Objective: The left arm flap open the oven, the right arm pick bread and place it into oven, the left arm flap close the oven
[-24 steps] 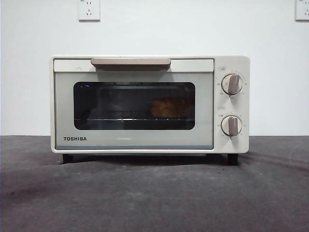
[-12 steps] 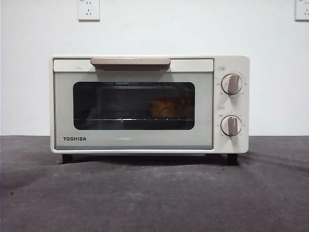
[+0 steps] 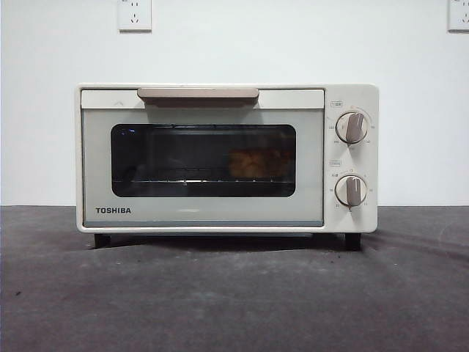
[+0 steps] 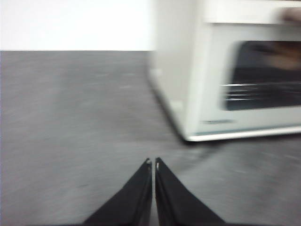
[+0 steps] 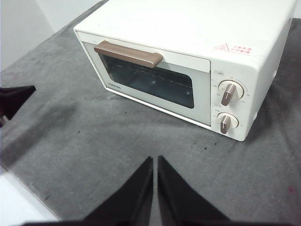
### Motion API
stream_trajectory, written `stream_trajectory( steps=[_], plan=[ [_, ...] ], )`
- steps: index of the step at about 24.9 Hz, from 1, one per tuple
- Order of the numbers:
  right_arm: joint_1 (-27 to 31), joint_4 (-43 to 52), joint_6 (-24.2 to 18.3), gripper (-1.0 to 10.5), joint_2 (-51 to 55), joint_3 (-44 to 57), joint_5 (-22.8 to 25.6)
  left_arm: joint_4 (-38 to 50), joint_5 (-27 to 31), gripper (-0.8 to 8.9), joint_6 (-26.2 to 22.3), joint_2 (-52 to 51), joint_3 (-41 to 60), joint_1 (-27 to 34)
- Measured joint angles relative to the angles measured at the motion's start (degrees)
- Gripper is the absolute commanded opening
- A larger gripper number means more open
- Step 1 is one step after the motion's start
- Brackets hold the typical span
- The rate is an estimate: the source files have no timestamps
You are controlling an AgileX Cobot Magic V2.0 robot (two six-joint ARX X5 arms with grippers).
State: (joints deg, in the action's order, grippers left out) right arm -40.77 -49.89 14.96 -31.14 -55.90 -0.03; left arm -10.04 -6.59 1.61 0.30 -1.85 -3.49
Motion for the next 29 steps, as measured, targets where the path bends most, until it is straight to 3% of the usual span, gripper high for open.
stream_trajectory(
  steps=[3, 29],
  plan=[
    [0.0, 0.0, 0.0, 0.1, 0.0, 0.0, 0.0, -0.3, 3.8, 0.19, 0.5, 0.0, 0.0, 0.1],
    [0.0, 0.0, 0.0, 0.1, 0.0, 0.0, 0.0, -0.3, 3.8, 0.19, 0.5, 0.0, 0.0, 0.1]
  ],
)
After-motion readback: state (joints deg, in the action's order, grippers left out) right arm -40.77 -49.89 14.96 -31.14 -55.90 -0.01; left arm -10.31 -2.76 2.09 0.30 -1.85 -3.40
